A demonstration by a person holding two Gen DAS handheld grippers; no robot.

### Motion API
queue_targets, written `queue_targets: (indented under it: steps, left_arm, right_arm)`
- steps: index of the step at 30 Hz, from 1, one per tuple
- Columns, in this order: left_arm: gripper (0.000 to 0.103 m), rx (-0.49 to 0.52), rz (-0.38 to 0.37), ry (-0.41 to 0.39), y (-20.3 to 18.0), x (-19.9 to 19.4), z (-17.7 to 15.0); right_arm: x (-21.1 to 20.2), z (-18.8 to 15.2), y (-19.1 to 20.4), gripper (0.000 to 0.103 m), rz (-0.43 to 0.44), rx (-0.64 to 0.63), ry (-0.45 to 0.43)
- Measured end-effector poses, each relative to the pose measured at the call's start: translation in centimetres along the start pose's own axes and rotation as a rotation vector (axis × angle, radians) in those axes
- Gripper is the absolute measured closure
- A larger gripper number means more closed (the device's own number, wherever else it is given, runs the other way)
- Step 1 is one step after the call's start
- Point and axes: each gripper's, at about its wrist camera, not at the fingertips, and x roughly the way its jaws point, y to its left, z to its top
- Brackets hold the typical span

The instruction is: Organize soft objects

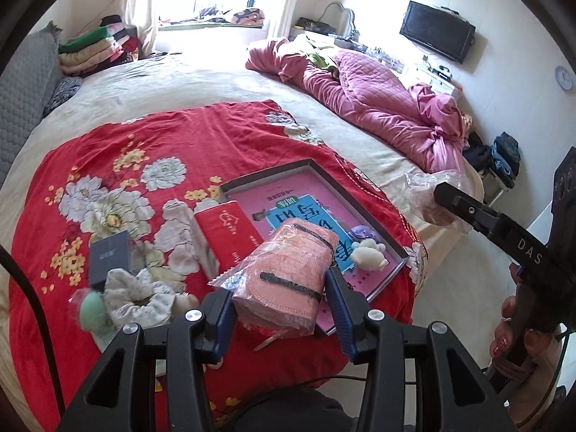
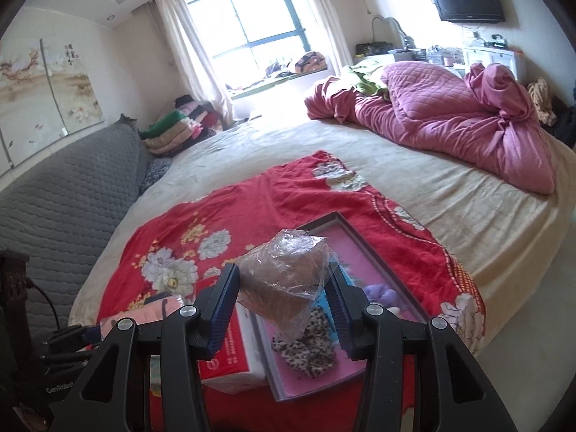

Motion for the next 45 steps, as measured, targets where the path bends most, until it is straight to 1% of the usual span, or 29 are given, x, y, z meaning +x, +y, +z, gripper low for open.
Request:
queue_targets:
  steps: [11,19,25,30,36,40,43,45]
  left_arm:
    - [0.056,0.047,0.002,0.036,-2.6,3.1,1.0]
    - [0.056,0.057,0.008,0.076,-3.4,6.0,1.3]
    - [0.056,0.075,0.027,0.101,-3.8,8.1,1.7]
    - [0.056,0.096,0.043,0.136,-4.2,10.3,2.0]
    - [0.056,0.134,0.096,0.173,-4.7,12.6,2.1]
    - [0.056,0.132,0.083,0.204,-4.8,14.2,2.1]
    - [0.056,0.133,0.09,0.218,-4.8,15.0,2.1]
    - [0.056,0.135,0.11,0.225,-4.8,15.5,2.1]
  right_arm:
    - [1.1,-0.8,-2.0,0.053,-0.008,0.028,0.019]
    - [2.5,-1.7,-2.6,0.053,-0.004,0.023,0.049]
    - [3.6,-2.2,-3.0,0.053,0.015,0.027,0.066]
    - [5.0,-3.1,-3.2,0.053,0.017,0.005,0.12]
    - [6.7,-4.5,-3.6,0.053,0.019,-0.024,0.19]
    - [7.3,-5.3,-3.8,0.053,0.024,-0.042,0.217]
    - [7.7,-5.8,-4.0,0.053,0.038,-0.05,0.247]
    - [8.1,-6.3,-4.1,0.053,0.045,-0.049,0.267]
